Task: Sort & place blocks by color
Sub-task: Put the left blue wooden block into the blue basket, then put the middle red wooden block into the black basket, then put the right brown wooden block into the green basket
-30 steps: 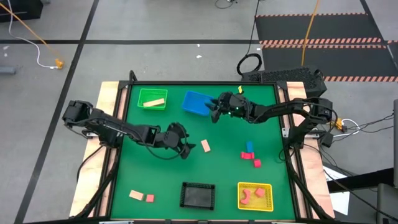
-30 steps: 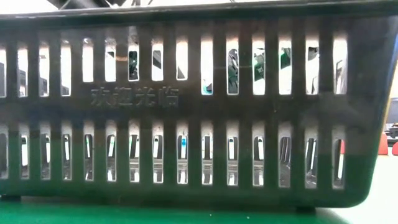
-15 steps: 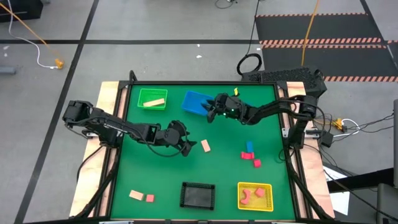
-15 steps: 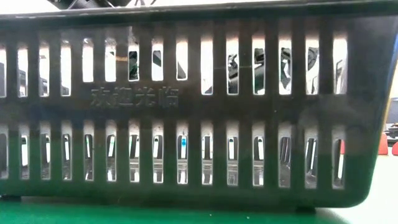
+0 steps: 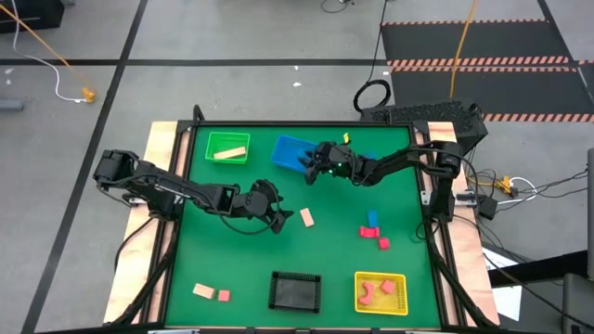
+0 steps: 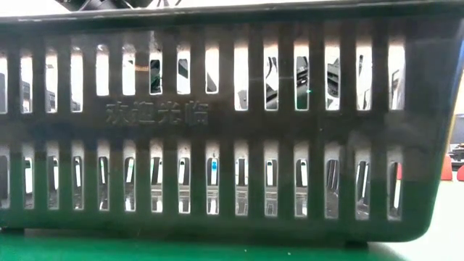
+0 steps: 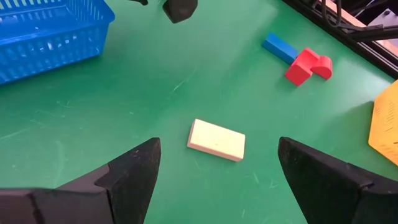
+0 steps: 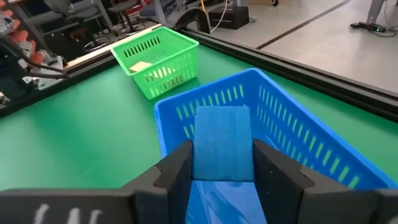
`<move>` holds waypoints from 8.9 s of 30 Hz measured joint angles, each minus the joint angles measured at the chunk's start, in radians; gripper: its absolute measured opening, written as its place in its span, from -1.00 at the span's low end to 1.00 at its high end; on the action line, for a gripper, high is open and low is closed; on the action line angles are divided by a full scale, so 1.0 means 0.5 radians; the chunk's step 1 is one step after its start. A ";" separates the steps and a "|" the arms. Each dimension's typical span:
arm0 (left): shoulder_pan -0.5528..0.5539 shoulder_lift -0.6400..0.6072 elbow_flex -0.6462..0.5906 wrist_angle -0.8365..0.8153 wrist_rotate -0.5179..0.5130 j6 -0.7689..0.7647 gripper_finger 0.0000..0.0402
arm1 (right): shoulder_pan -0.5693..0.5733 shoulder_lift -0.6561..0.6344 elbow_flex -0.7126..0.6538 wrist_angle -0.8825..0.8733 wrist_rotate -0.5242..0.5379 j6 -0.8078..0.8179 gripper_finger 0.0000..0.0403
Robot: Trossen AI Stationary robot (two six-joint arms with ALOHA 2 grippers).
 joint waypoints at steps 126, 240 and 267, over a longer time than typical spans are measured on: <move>-0.142 0.000 -0.002 0.853 0.009 0.895 0.62 | 1.045 -1.409 -0.845 0.324 0.064 -0.002 -0.43; -0.848 0.548 0.000 1.077 0.580 -0.724 0.07 | 0.987 -1.521 -0.079 -1.876 -0.243 0.469 0.34; -0.704 0.478 0.153 0.967 0.848 -0.414 0.06 | 0.986 -1.482 -0.077 -1.902 -0.078 0.586 0.34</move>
